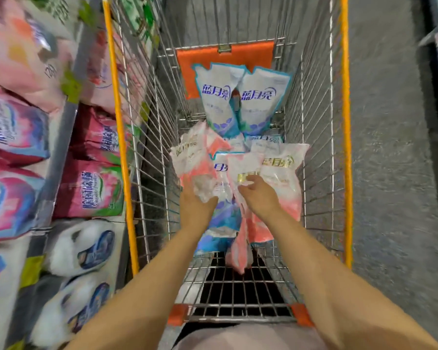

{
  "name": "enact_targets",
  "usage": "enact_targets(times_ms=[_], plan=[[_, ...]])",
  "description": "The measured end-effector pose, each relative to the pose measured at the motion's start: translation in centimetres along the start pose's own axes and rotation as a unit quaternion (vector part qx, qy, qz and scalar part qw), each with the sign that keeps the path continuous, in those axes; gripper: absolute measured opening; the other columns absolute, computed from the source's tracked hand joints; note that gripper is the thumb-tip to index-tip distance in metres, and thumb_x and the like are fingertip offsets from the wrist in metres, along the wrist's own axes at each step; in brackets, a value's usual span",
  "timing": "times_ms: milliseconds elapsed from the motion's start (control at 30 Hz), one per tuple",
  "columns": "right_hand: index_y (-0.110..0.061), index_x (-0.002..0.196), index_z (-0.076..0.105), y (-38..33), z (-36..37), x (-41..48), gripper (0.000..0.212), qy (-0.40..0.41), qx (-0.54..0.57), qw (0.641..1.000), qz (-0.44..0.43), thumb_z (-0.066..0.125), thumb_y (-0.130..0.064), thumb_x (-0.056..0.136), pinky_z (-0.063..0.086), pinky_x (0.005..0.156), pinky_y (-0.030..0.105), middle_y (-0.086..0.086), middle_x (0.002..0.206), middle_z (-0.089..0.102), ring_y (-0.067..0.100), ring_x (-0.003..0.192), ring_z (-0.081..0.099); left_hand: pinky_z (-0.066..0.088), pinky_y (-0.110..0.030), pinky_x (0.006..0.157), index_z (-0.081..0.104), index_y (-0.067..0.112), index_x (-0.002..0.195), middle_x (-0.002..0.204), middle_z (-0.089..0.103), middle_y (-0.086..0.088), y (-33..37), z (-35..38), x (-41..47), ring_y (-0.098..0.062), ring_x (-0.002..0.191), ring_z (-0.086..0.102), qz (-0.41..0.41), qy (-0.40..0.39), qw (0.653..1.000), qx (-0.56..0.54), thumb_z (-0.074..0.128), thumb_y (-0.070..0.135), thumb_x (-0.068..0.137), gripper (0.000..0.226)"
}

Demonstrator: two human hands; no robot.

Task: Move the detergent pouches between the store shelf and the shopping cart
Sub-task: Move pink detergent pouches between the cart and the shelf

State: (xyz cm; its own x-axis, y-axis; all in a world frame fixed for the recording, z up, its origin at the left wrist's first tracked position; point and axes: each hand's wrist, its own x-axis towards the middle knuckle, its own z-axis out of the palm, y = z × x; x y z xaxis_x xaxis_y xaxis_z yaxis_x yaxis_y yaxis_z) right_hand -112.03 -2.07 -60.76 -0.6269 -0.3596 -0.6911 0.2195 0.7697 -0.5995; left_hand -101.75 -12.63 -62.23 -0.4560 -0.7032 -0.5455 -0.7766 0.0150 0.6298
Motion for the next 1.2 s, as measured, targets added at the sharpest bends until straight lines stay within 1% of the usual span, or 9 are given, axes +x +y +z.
enact_targets(times_ms=[133,267,367,500,667,833,967,1100,1200], plan=[[-0.012,0.137,0.042,0.7,2.3,0.1,0.045,-0.048,-0.045,0.998,0.012,0.051,-0.025,0.095,0.038,0.084,0.023,0.01,0.122,0.062,0.028,0.113,0.056,0.045,-0.045,0.097,0.017,0.021,0.148,0.134,0.045,-0.016,-0.9,0.3,0.2,-0.034,0.117,0.05,0.001,0.015,1.0,0.015,0.072,0.029,0.069,0.096],[-0.01,0.133,0.047,1.0,3.6,0.2,0.041,-0.082,-0.089,0.992,0.022,0.05,-0.024,0.094,0.04,0.09,0.027,0.011,0.126,0.059,0.028,0.115,0.054,0.042,-0.032,0.091,0.018,0.015,0.147,0.136,0.044,-0.018,-2.5,0.9,0.7,-0.034,0.116,0.051,-0.145,-0.022,0.989,0.012,0.065,0.024,0.083,0.08],[-0.01,0.134,0.046,1.1,3.7,0.3,0.042,-0.083,-0.117,0.99,0.019,0.049,-0.023,0.095,0.039,0.092,0.026,0.011,0.13,0.057,0.027,0.119,0.052,0.045,-0.036,0.092,0.034,0.014,0.14,0.128,0.056,-0.016,-3.9,1.1,1.2,-0.033,0.113,0.055,-0.195,-0.065,0.978,0.043,0.056,0.03,0.087,0.06],[-0.011,0.139,0.043,0.9,4.0,0.2,0.045,-0.08,-0.138,0.987,0.017,0.046,-0.021,0.095,0.037,0.097,0.027,0.011,0.135,0.053,0.028,0.122,0.05,0.04,-0.027,0.075,0.049,0.012,0.125,0.119,0.06,-0.013,-4.5,1.2,1.5,-0.03,0.105,0.057,-0.178,-0.073,0.98,0.053,0.053,0.025,0.09,0.037],[-0.008,0.133,0.044,0.7,4.4,-0.5,0.043,-0.042,-0.108,0.993,0.026,0.047,-0.009,0.091,0.041,0.086,0.027,0.014,0.125,0.058,0.031,0.114,0.055,0.043,-0.031,0.078,0.026,0.011,0.143,0.128,0.055,-0.014,-4.8,1.2,1.6,-0.032,0.11,0.055,-0.179,-0.059,0.982,0.023,0.056,0.024,0.088,0.064],[-0.007,0.138,0.036,1.3,4.7,-2.4,0.048,0.012,-0.085,0.996,0.022,0.045,-0.001,0.091,0.035,0.069,0.022,0.018,0.118,0.06,0.032,0.106,0.058,0.037,-0.025,0.07,0.03,0.009,0.14,0.122,0.055,-0.01,-4.8,0.8,0.8,-0.023,0.097,0.054,-0.166,-0.054,0.985,0.01,0.056,0.021,0.089,0.058],[0.002,0.128,0.039,1.9,4.7,-4.2,0.04,-0.004,-0.126,0.99,0.066,0.043,0.003,0.089,0.035,0.062,0.026,0.021,0.116,0.058,0.033,0.102,0.057,0.047,-0.036,0.09,0.033,0.013,0.139,0.125,0.054,-0.01,-4.8,1.0,-0.2,-0.03,0.108,0.055,-0.135,-0.05,0.989,-0.01,0.059,0.022,0.085,0.061],[0.007,0.119,0.05,1.6,4.1,-5.6,0.029,-0.041,-0.205,0.974,0.09,0.043,-0.008,0.095,0.038,0.071,0.028,0.021,0.117,0.059,0.033,0.107,0.056,0.048,-0.045,0.091,0.042,0.019,0.13,0.122,0.051,-0.014,-4.2,1.3,-1.6,-0.034,0.109,0.054,-0.089,-0.056,0.994,0.016,0.062,0.026,0.081,0.053],[0.001,0.091,0.059,1.6,4.1,-6.4,0.023,-0.078,-0.233,0.965,0.091,0.043,-0.014,0.096,0.043,0.068,0.029,0.017,0.094,0.06,0.028,0.085,0.057,0.037,-0.045,0.103,0.029,0.017,0.144,0.135,0.039,-0.017,-3.7,1.1,-2.8,-0.035,0.123,0.042,-0.031,-0.072,0.992,0.099,0.064,0.027,0.084,0.07]])
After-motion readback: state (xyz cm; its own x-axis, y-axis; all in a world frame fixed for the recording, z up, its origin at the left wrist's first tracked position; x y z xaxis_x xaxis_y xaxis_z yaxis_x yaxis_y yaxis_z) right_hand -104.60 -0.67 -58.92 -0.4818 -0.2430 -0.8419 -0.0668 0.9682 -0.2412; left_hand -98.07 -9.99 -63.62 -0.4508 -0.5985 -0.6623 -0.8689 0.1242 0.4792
